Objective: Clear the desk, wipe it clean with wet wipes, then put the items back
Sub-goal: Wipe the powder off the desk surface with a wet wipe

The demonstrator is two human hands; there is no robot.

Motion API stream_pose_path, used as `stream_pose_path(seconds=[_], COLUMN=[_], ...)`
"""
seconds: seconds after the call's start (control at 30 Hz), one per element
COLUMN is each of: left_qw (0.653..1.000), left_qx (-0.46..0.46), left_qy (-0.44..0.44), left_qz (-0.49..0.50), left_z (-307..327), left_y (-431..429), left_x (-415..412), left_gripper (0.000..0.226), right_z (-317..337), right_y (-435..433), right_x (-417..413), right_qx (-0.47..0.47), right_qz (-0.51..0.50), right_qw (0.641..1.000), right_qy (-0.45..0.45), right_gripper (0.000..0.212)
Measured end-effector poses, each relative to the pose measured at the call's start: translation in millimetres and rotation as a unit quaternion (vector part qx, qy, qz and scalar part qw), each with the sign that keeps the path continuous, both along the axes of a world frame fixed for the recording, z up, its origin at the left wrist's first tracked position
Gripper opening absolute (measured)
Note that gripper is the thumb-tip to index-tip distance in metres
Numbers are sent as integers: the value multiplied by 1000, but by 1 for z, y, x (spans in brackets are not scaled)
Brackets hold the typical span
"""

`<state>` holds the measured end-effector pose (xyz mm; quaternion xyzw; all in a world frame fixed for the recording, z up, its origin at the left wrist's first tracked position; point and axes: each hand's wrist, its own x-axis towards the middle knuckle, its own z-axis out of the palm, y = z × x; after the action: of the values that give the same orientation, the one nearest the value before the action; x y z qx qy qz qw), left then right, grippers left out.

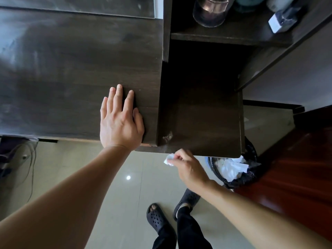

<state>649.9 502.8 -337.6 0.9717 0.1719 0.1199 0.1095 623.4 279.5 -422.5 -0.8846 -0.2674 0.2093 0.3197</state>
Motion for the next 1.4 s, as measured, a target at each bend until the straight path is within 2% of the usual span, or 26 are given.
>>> stream_pose_path(seconds=[0.03,0.13,0.2,0.23,0.33,0.4,0.5,0.53,0.6,0.67,0.7,0.77,0.9,0.93,1.03,1.07,1.13,1.23,1.3,1.4], left_qw=[1000,1000,1000,1000,1000,1000,1000,1000,1000,1000,1000,1000,1000,1000,1000,1000,1000,1000,1000,1000], left_qx=[0,2,2,2,-2,-2,-4,-4,-3,-1,0,-2,-4,-5,-4,-6,-7,-4,-3,-7], left_qy=[-1,-3,-3,-3,0,1,2,2,3,0,0,0,2,4,8,6,2,-6,-7,-11], left_qz=[0,3,3,2,2,0,-3,-3,-2,1,0,2,2,3,3,2,2,5,5,4], left_z=[0,-1,0,0,1,2,4,4,3,3,2,3,5,5,7,8,7,6,6,6], left_y=[0,0,0,0,1,2,2,1,1,1,1,1,1,1,1,1,0,-1,-1,-2], left_x=[0,0,0,0,0,0,1,1,0,0,0,-1,0,0,0,0,0,0,0,1], left_gripper=[48,48,48,48,48,48,48,48,48,48,48,48,48,48,49,49,48,48,47,47], right_z=[5,5,1,-2,-14,-15,-12,-7,-4,-4,-5,-12,-14,-12,-9,-8,-4,0,-5,-20], right_y=[0,10,24,36,55,45,11,6,9,28,40,63,67,53,11,4,6,23,30,37], right_x=[15,91,129,131,73,27,3,7,35,83,105,124,51,31,0,3,31,114,157,118], right_qx=[10,-12,-51,-70,-69,-30,-24,-28,-9,-10,-27,-43,-38,-31,-47,-41,-12,-10,-32,-31], right_qz=[-38,-150,-224,-223,-145,-31,116,131,27,-96,-137,-158,-114,-69,131,150,106,-66,-148,-113], right_qw=[999,980,965,967,986,999,993,991,999,994,987,983,992,996,990,986,993,994,979,987], right_qy=[14,-129,-124,-98,-37,-20,-7,3,20,-58,-84,-77,-42,-44,37,54,51,-92,-137,-107], right_gripper=[22,39,37,34,27,25,13,12,17,28,32,34,28,27,25,26,29,38,42,43])
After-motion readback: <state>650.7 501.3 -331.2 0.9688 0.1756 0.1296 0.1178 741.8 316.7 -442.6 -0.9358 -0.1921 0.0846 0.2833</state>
